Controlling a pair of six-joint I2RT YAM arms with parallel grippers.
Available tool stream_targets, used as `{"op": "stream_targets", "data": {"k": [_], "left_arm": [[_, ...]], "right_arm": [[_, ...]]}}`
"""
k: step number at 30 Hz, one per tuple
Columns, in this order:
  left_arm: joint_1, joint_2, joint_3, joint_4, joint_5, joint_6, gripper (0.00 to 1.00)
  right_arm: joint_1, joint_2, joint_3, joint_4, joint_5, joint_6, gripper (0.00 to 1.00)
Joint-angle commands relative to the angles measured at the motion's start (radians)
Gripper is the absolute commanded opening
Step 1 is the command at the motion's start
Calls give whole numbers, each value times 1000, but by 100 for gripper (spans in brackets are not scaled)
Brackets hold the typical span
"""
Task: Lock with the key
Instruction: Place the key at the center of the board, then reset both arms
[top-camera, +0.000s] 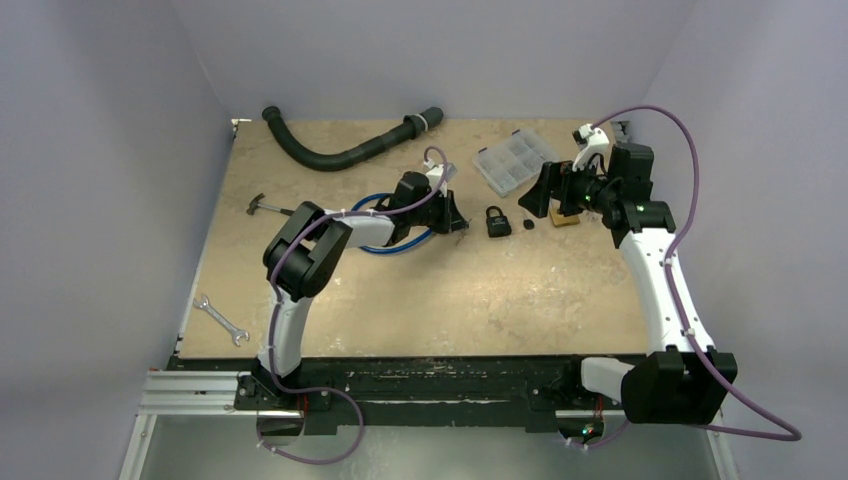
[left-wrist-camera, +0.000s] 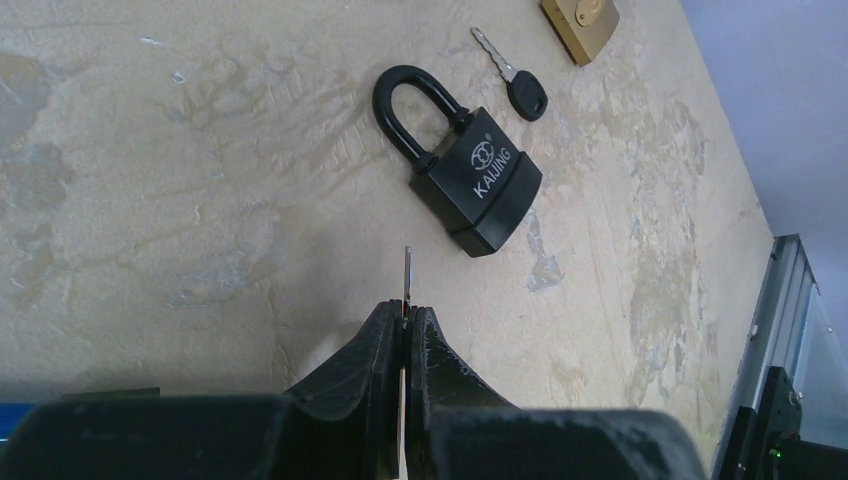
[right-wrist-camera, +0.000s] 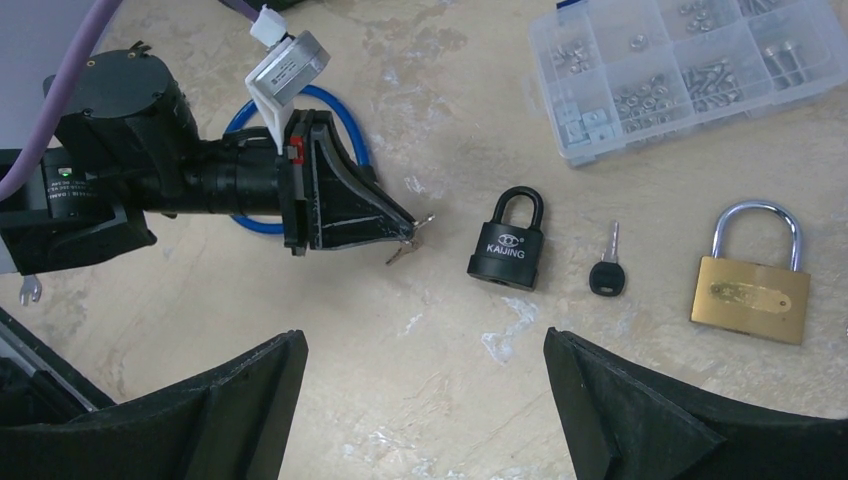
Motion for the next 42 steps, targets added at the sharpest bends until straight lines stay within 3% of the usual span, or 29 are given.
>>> {"op": "stream_targets", "data": {"k": [1, 14, 19, 22, 26, 33, 42], "left_arm": [[19, 13, 45, -6, -17, 31, 0], [31, -4, 40, -30, -32, 33, 4], [41, -12, 52, -42, -30, 39, 21], [45, -35, 57, -60, -20, 40, 41], [48, -87, 72, -121, -12, 63, 55], [108, -220, 111, -363, 28, 120, 89], [280, -373, 213, -941, 223, 457, 98]], "right_arm": [[-7, -8, -6, 7, 6, -9, 99], [-7, -8, -6, 8, -7, 0, 99], [-7, -11, -7, 9, -16, 4, 99], [-7, -13, -3, 8, -15, 2, 99], [-7, -19, -4, 11, -23, -1, 99], [-7, -44, -22, 12, -53, -65, 99], [-7, -82, -120, -24, -38, -304, 99]]}}
